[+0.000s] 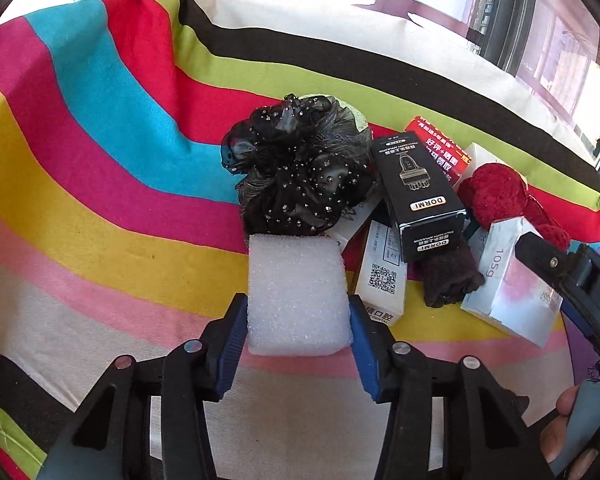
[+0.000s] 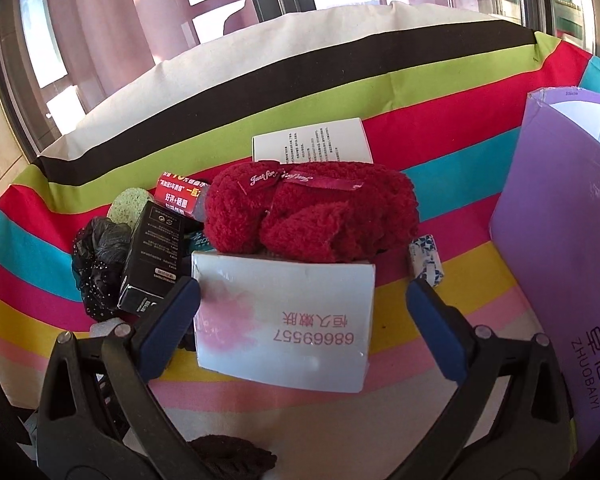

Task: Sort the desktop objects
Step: 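Return both tools to the pile and grasp the white foam block with the left tool, then grasp the white box with pink print with the right tool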

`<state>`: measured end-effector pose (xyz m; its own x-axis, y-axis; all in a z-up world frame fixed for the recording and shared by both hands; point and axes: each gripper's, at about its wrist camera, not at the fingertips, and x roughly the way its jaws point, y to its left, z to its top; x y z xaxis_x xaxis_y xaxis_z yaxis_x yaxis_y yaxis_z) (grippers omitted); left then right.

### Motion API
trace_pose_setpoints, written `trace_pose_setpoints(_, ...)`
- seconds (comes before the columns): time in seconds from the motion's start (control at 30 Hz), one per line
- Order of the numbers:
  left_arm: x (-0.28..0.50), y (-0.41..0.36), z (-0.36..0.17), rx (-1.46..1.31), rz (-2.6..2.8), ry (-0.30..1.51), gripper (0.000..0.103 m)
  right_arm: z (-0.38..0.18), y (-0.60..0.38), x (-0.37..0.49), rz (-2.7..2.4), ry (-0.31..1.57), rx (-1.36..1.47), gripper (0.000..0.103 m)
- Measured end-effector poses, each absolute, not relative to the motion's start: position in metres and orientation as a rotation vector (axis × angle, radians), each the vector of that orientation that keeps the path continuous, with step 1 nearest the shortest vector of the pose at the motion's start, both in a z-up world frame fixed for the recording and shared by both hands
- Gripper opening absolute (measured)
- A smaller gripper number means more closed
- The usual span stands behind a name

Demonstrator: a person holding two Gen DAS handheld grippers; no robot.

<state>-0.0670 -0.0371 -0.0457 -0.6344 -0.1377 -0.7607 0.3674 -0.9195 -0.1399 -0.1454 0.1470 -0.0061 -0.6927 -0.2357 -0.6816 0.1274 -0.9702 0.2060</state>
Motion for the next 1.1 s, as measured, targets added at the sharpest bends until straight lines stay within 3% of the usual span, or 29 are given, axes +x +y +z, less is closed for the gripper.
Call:
trace_pose_setpoints(0.07,-0.063,-0.034,-0.045,1.162,-2.574,0.410,0.048,-0.007,0.147,-0.146,-2.696,-0.199,1.134,0.101)
trace_pose_setpoints(0.2,-0.062,-0.033,-0.044,1.148,-2.565,0.413,0.048,-0.006,0.151,-0.151,-2.681,-0.194,1.158,0.078)
trace_pose_setpoints(0.3,-0.058,-0.033,-0.044,1.143,-2.558,0.423,0.048,-0.010,0.155,-0.153,-2.654,-0.238,1.170,0.075)
trace_pose_setpoints(0.53,-0.051,-0.029,-0.040,1.104,-2.554,0.428,0.047,-0.001,0.164,-0.148,-2.649,-0.283,1.120,0.057)
trace_pose_setpoints(0.67,-0.055,-0.031,-0.038,1.128,-2.549,0.434,0.047,-0.004,0.170,-0.151,-2.592,-0.320,1.156,0.062)
trace_pose_setpoints(0.83,-0.057,-0.034,-0.039,1.133,-2.553,0.450,0.047,-0.014,0.158,-0.153,-2.533,-0.254,1.261,0.089)
trace_pose_setpoints(1.0,-0.055,-0.035,-0.039,1.129,-2.558,0.468,0.047,-0.009,0.132,-0.137,-2.635,0.019,1.198,0.094)
trace_pose_setpoints(1.1,-0.062,-0.041,-0.043,1.130,-2.559,0.469,0.047,-0.007,0.124,-0.131,-2.685,0.083,1.186,0.096)
